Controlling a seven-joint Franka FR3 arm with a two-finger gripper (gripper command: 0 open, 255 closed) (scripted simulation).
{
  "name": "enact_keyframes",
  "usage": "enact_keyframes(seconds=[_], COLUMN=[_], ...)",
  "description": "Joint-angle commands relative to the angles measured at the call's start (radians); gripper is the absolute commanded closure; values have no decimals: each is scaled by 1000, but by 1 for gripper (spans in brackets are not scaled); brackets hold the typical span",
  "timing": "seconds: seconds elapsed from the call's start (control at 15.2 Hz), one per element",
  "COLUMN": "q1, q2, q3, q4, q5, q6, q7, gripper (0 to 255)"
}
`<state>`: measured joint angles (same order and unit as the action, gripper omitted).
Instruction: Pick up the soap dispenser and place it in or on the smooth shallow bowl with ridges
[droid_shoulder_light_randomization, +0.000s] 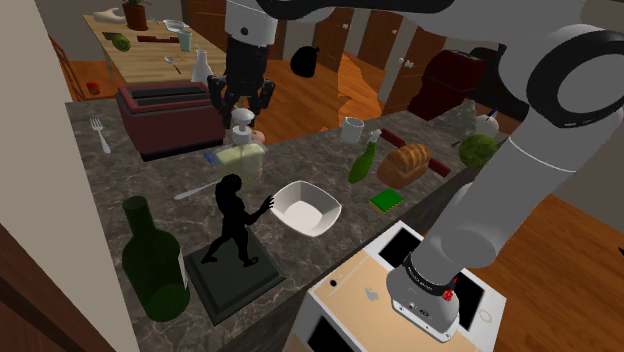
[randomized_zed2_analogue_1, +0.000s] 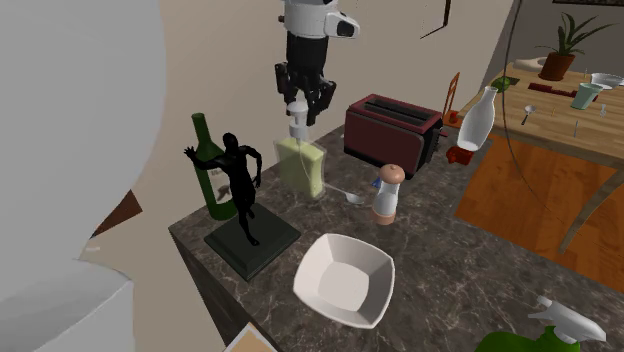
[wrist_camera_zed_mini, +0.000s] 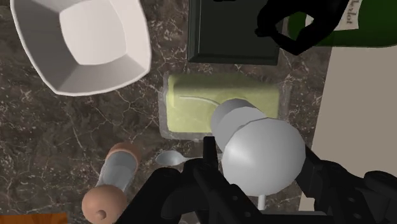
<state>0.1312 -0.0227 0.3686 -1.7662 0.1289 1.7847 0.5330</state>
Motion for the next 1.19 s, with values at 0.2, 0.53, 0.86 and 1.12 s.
enact_keyframes(seconds=[0.2, 0.53, 0.86, 1.12], q1=[-39, -62, -83, -95], q2=[-176, -331, -465, -531], q3=[-57, -129, -208, -251], q4=[-140, -243, -315, -356], q5=[56, 79, 71, 58], q6=[-41, -105, -184, -216], q7=[-106, -202, -292, -339], gripper=[255, 255, 255, 255])
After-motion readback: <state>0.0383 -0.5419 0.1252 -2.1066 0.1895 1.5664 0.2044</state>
